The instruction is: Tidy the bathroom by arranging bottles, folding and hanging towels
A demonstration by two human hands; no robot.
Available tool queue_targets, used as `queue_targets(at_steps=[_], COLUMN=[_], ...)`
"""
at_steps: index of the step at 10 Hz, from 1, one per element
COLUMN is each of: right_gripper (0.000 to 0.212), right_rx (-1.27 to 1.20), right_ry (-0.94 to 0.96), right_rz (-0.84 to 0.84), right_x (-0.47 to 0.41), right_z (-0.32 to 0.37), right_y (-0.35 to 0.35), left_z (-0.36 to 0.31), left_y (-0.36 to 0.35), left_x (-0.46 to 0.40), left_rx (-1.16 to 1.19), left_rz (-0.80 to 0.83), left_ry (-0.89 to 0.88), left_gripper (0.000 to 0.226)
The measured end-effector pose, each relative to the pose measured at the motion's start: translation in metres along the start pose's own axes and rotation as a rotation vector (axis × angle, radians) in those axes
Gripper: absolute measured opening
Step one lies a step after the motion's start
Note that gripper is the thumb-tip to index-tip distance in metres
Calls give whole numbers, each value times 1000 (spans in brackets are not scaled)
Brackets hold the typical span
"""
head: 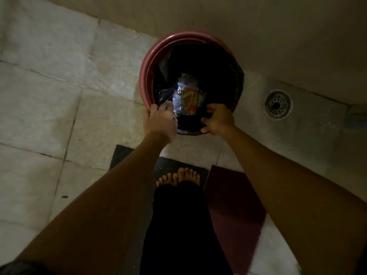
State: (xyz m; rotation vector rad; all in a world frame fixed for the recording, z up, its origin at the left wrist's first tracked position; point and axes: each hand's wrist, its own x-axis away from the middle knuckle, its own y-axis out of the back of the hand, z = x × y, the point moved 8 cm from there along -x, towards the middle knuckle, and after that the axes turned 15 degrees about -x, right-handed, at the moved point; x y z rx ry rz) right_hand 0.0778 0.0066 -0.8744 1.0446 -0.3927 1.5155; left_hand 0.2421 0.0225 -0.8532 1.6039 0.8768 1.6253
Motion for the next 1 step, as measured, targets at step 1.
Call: queue_targets(at_steps=[1], right_gripper=[58], right_rx=[44], right_ry=[68], right_rz=[12], right_x=[19], right_z=[7], right_y=[-2], left_z=[0], left_y=[15], left_x=[16], left_rx=[18], left_rz=[-31], left_ry=[-26], left_gripper=[58])
